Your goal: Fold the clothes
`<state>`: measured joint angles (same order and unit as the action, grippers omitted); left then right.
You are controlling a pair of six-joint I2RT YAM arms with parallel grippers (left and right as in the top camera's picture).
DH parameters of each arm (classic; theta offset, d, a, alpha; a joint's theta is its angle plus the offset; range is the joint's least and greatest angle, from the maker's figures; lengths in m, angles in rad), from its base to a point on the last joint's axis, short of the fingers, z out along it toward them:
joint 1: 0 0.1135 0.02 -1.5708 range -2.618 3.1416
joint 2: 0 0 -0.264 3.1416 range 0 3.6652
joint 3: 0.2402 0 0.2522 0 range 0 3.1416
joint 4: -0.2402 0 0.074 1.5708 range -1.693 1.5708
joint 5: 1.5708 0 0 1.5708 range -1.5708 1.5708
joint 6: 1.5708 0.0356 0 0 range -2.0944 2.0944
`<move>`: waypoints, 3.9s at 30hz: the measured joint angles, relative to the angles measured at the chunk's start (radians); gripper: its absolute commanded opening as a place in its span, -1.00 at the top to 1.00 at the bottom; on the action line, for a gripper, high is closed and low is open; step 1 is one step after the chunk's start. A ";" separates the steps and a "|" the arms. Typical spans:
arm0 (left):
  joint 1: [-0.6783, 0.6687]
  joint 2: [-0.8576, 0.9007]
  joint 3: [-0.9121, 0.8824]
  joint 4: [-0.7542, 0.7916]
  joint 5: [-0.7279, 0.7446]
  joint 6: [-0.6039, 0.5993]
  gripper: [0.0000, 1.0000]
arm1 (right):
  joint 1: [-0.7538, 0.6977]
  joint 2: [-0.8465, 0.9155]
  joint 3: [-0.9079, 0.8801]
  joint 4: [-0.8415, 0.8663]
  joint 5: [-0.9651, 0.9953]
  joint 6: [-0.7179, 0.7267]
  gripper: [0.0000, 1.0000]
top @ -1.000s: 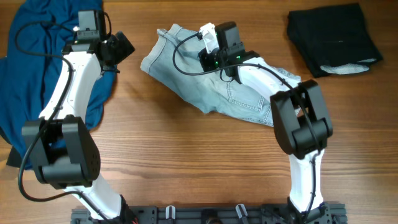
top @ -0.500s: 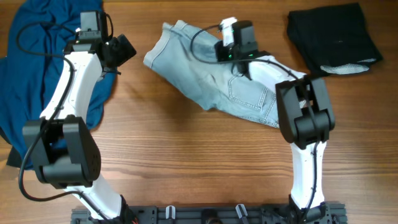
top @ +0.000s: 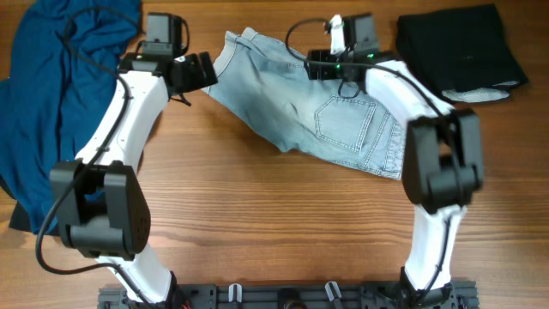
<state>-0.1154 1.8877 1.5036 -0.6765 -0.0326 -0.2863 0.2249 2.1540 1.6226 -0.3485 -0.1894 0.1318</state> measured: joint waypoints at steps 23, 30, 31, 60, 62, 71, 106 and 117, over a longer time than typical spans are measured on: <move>-0.076 0.292 0.000 0.256 -0.010 0.179 -1.00 | -0.144 -0.457 0.049 -0.418 0.053 0.059 -1.00; -0.087 0.312 0.018 0.265 -0.023 0.196 0.88 | -0.144 -0.457 0.049 -0.446 0.053 0.066 -0.97; -0.086 0.314 0.021 0.262 -0.020 0.195 0.92 | -0.144 -0.457 0.049 -0.452 0.053 0.066 -0.96; 0.179 0.210 0.010 -0.579 0.016 -0.040 -0.97 | -0.130 -0.279 -0.024 -0.610 -0.128 0.073 -0.85; 0.169 0.205 0.010 -0.583 0.016 -0.033 -0.97 | -0.138 -0.279 -0.025 -0.639 -0.129 0.060 -0.86; 0.166 -0.009 0.011 -0.528 0.015 -0.024 -1.00 | -0.232 -0.279 -0.032 -0.731 -0.133 -0.016 -0.80; 0.208 0.135 0.021 -0.347 0.015 -0.005 -0.99 | -0.228 -0.202 -0.423 -0.304 -0.351 -0.076 -0.86; 0.243 0.135 0.006 -0.338 0.004 -0.005 -0.99 | -0.220 -0.160 -0.404 -0.289 -0.372 0.011 0.71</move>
<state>0.1272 2.0224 1.5093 -1.0149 -0.0284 -0.2909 0.0051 1.9938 1.2186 -0.6373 -0.5610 0.1432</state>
